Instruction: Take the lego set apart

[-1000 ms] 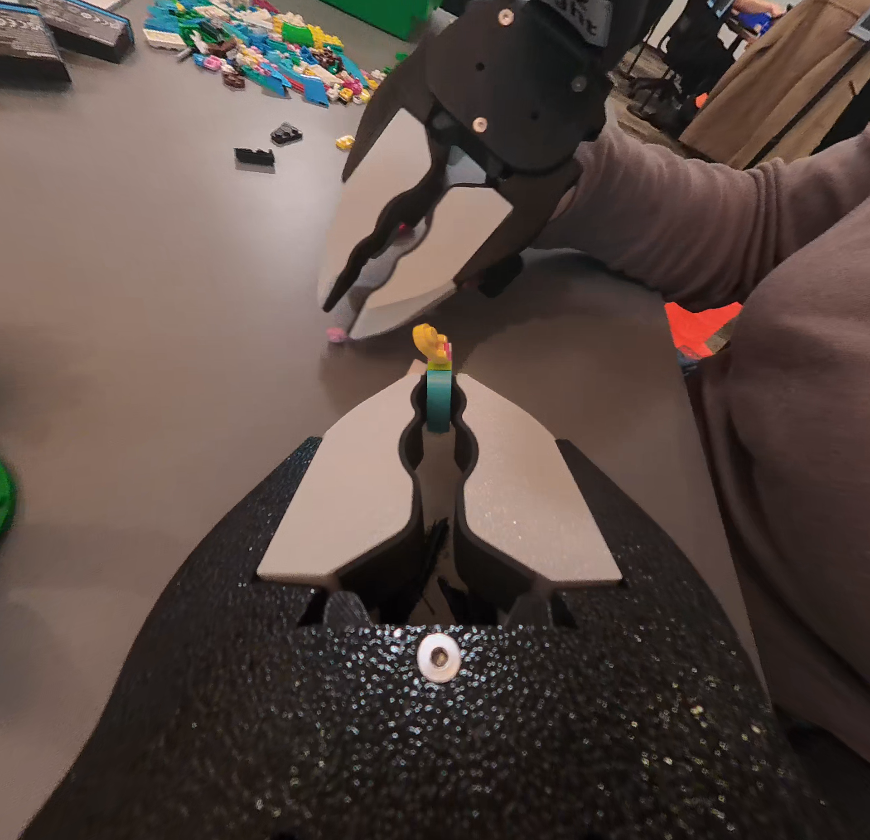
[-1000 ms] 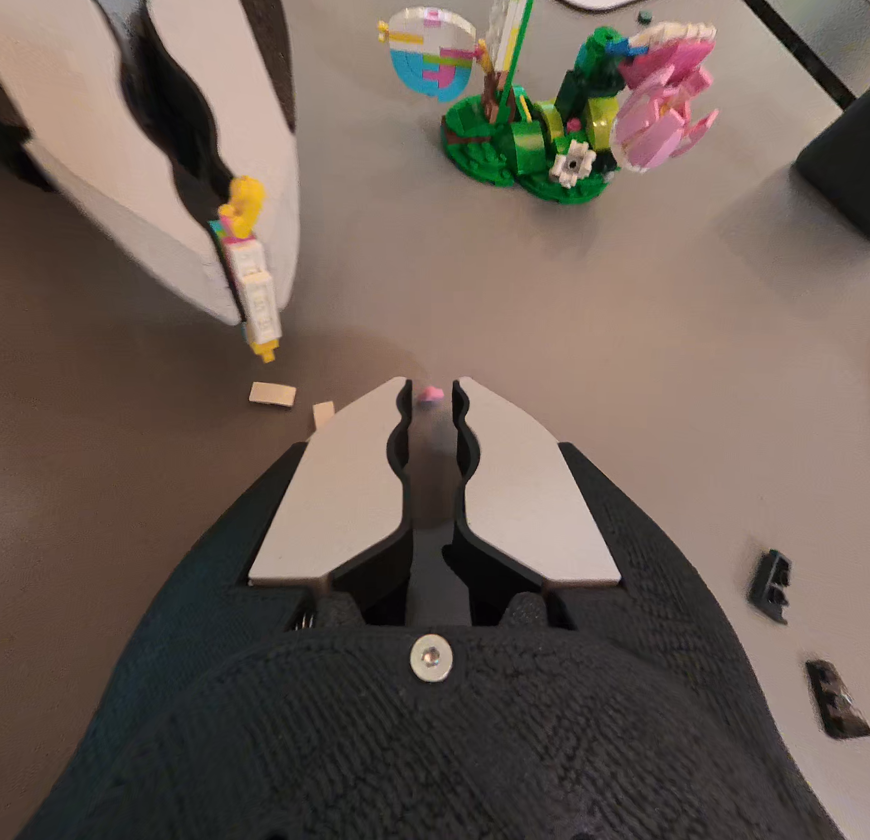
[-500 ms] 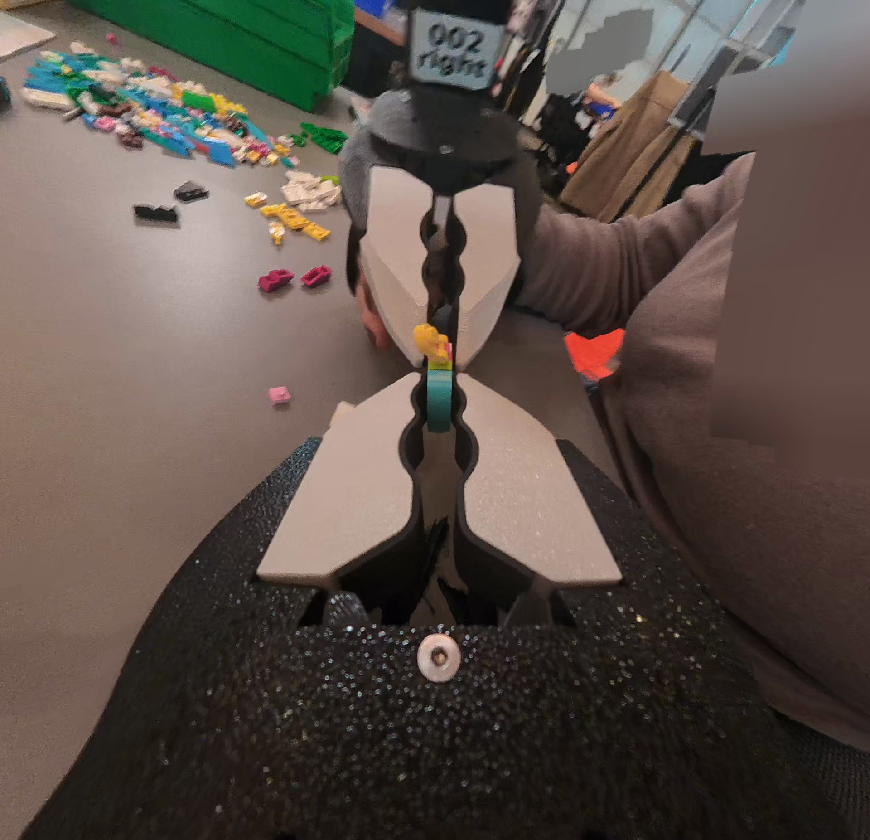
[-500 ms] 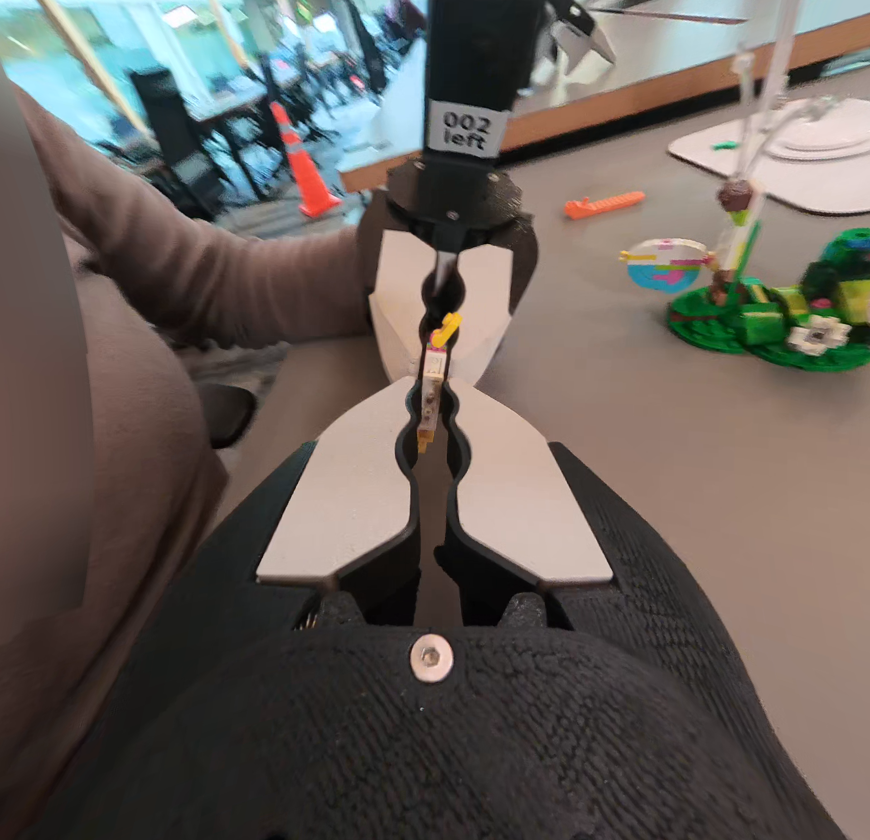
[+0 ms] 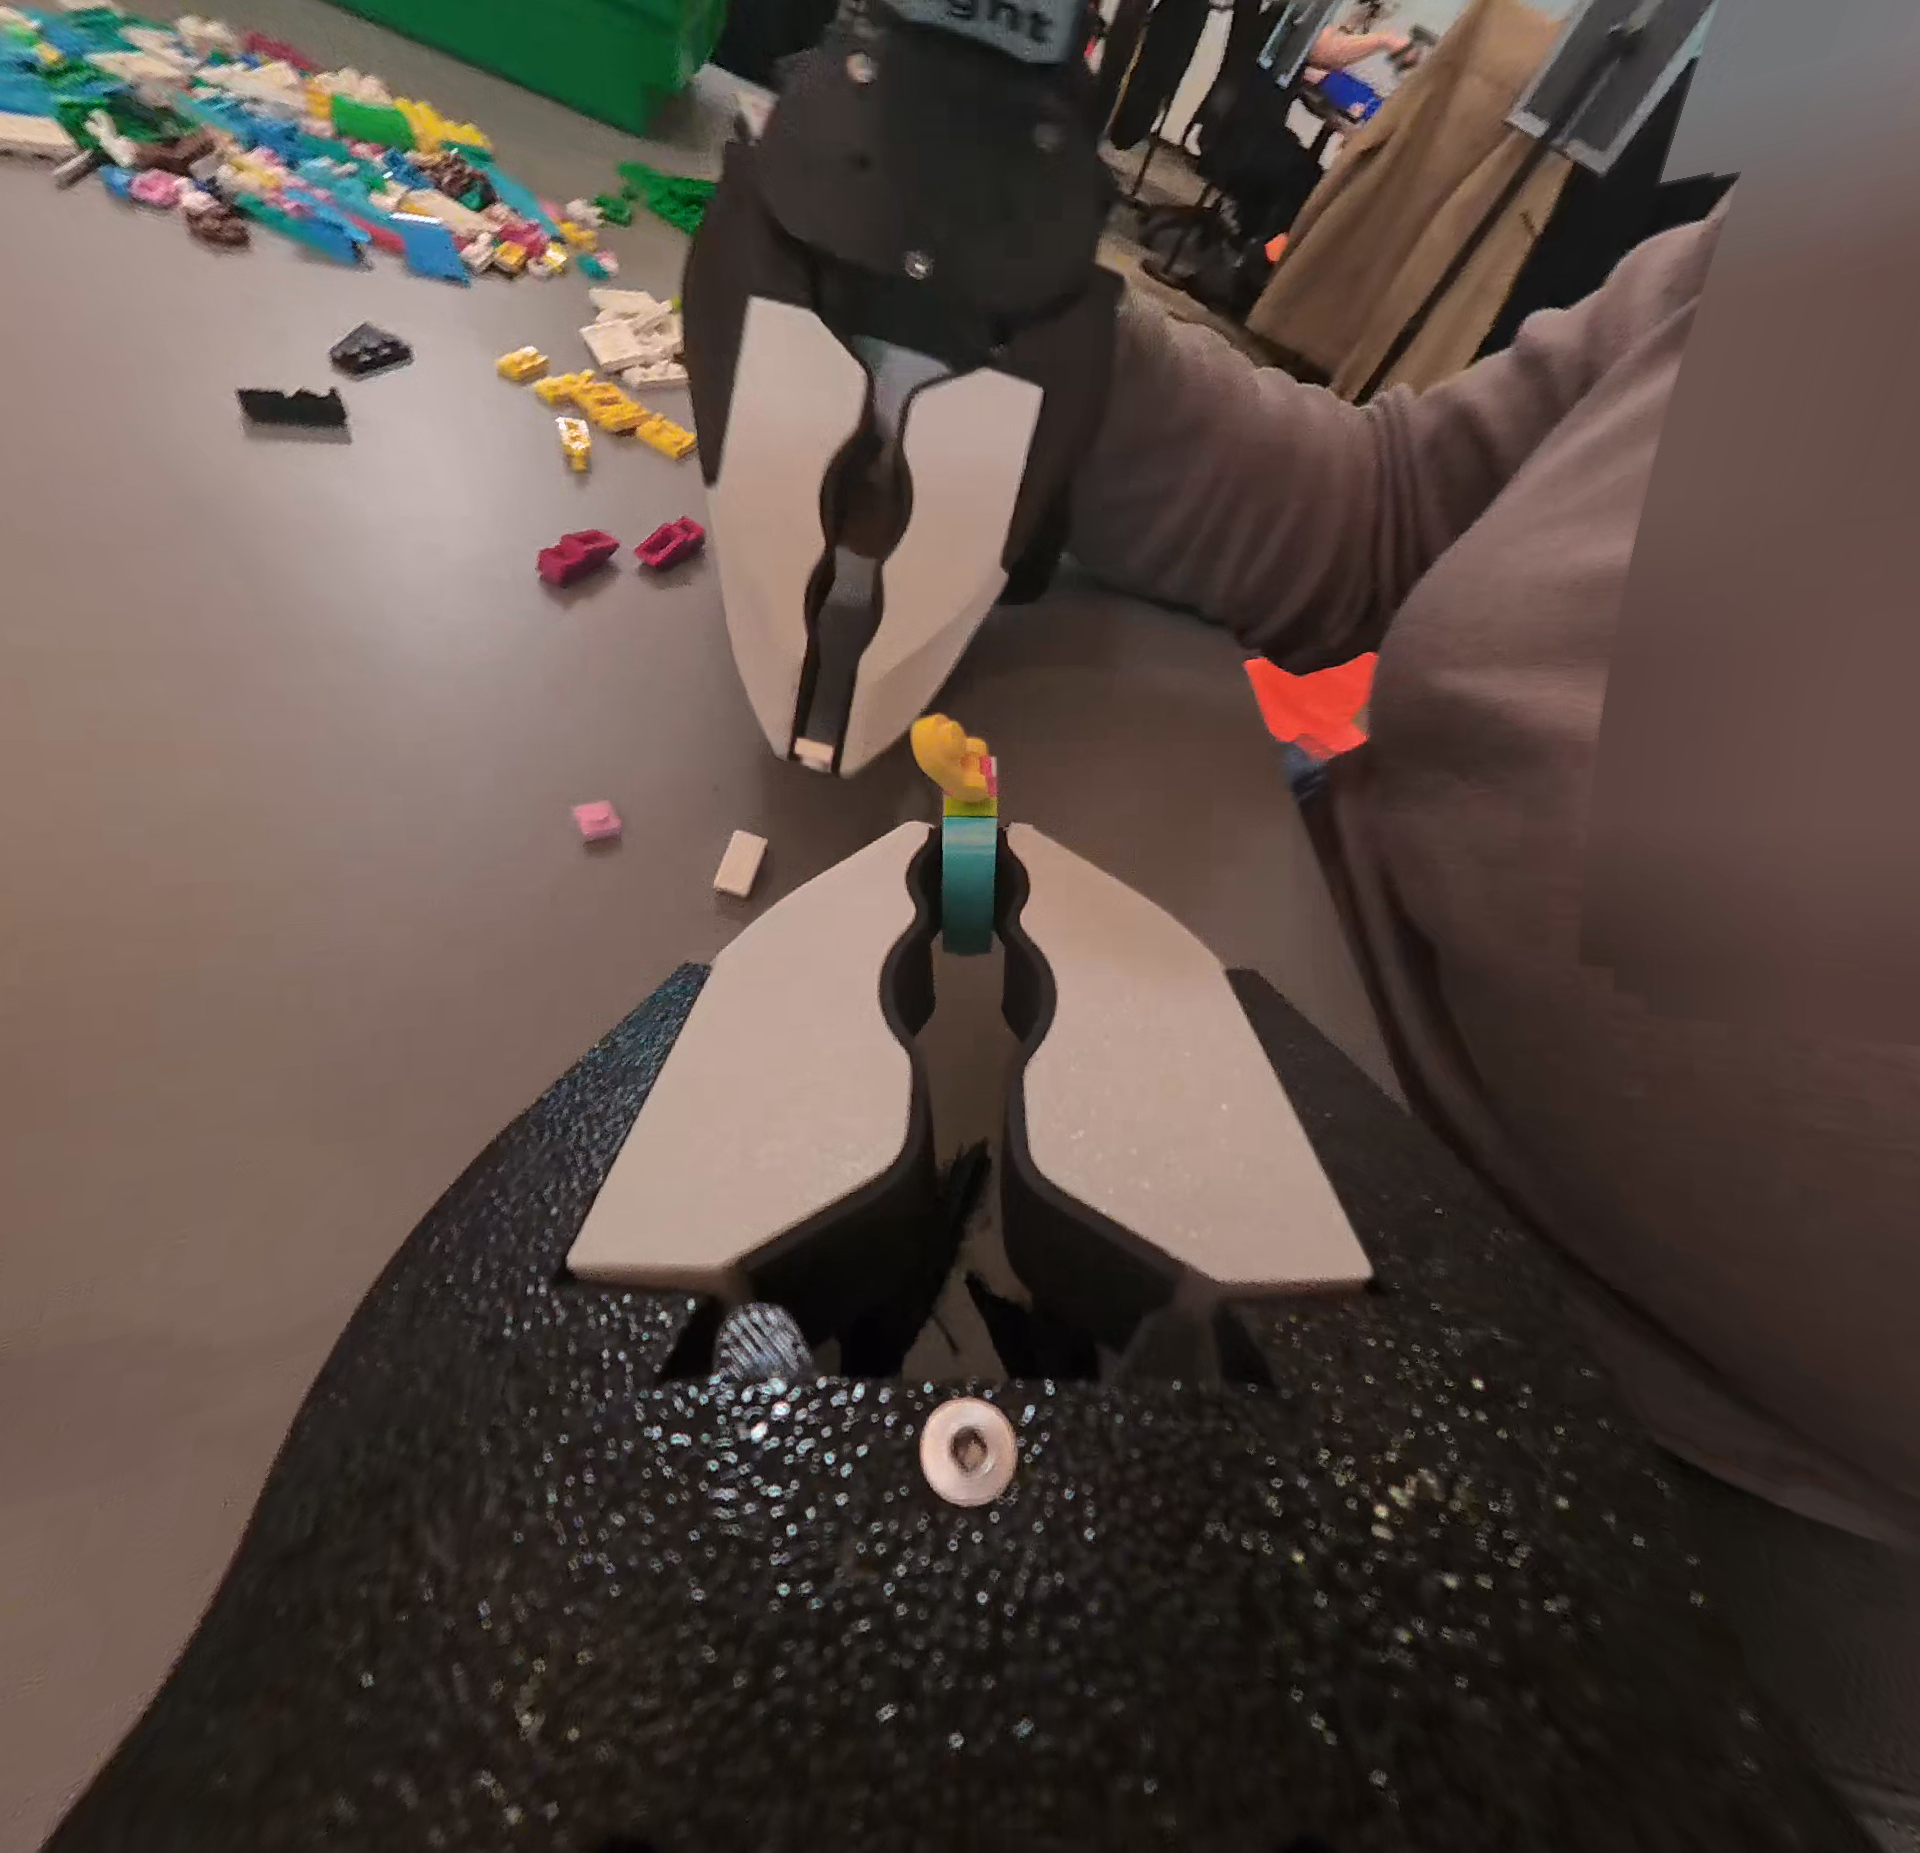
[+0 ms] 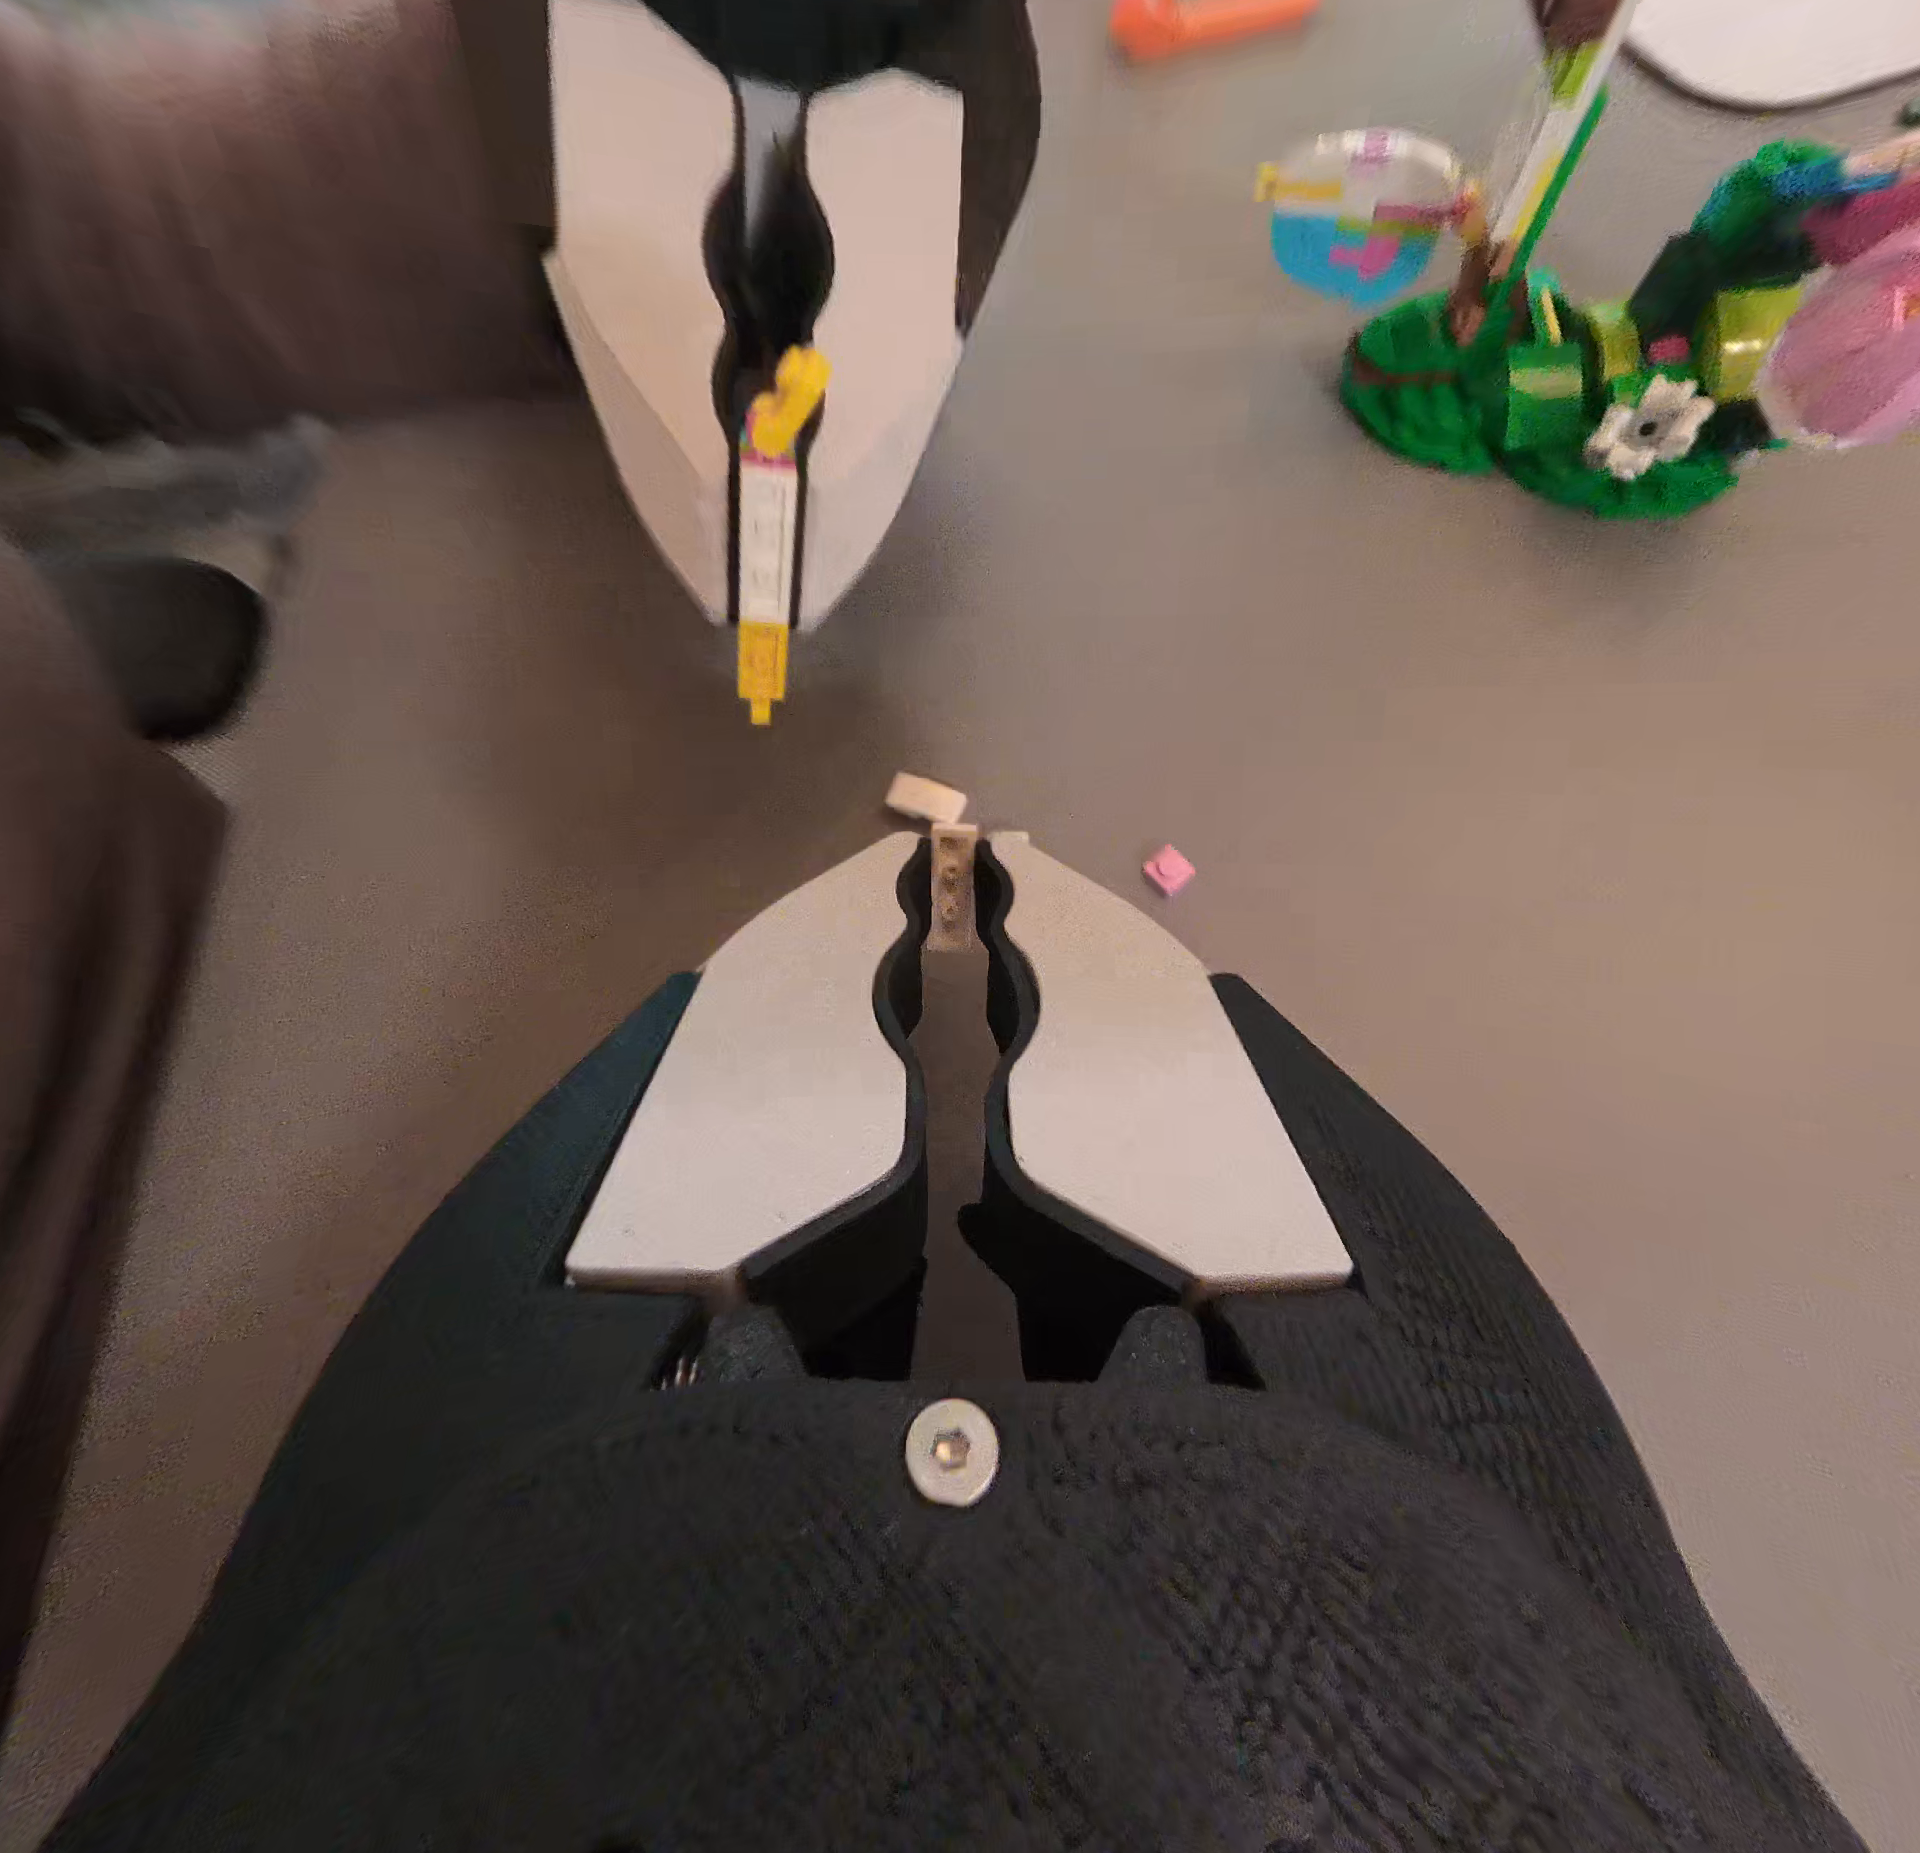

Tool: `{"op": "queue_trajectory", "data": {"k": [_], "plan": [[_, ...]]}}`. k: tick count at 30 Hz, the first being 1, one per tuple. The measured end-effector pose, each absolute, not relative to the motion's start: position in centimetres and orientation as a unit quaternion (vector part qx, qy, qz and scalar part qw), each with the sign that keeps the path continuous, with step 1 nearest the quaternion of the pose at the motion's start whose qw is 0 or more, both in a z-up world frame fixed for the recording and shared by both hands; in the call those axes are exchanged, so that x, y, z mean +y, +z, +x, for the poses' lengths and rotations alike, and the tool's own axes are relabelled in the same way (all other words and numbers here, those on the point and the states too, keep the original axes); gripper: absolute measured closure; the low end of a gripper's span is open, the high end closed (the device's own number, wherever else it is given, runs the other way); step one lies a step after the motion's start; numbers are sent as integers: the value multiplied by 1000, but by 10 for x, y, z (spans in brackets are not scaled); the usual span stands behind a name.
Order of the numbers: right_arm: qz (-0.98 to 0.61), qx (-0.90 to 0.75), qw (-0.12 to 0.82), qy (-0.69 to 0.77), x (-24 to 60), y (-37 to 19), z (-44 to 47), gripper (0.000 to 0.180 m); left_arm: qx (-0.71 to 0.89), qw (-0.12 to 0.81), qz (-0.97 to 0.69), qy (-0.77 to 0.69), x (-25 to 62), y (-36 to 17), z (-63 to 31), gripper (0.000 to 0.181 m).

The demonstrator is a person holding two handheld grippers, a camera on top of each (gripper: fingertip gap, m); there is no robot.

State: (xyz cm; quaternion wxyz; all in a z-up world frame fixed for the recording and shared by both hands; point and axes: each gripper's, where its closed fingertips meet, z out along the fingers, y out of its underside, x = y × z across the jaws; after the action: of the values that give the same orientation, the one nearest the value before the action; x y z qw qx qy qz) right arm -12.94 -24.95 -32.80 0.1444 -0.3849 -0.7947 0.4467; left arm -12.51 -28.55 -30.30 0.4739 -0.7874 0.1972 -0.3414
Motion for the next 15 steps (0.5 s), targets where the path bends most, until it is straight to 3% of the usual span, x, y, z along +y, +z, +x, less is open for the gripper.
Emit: {"op": "queue_trajectory", "data": {"k": [8, 15], "plan": [[-371, -830, 172, 380, -257, -349, -133, 166, 178, 459, -805, -331, -281, -314, -130, 173], [-361, -738, 130, 555, -274, -300, -135, 163, 172, 464, -801, -338, -279, -313, -129, 173]]}}
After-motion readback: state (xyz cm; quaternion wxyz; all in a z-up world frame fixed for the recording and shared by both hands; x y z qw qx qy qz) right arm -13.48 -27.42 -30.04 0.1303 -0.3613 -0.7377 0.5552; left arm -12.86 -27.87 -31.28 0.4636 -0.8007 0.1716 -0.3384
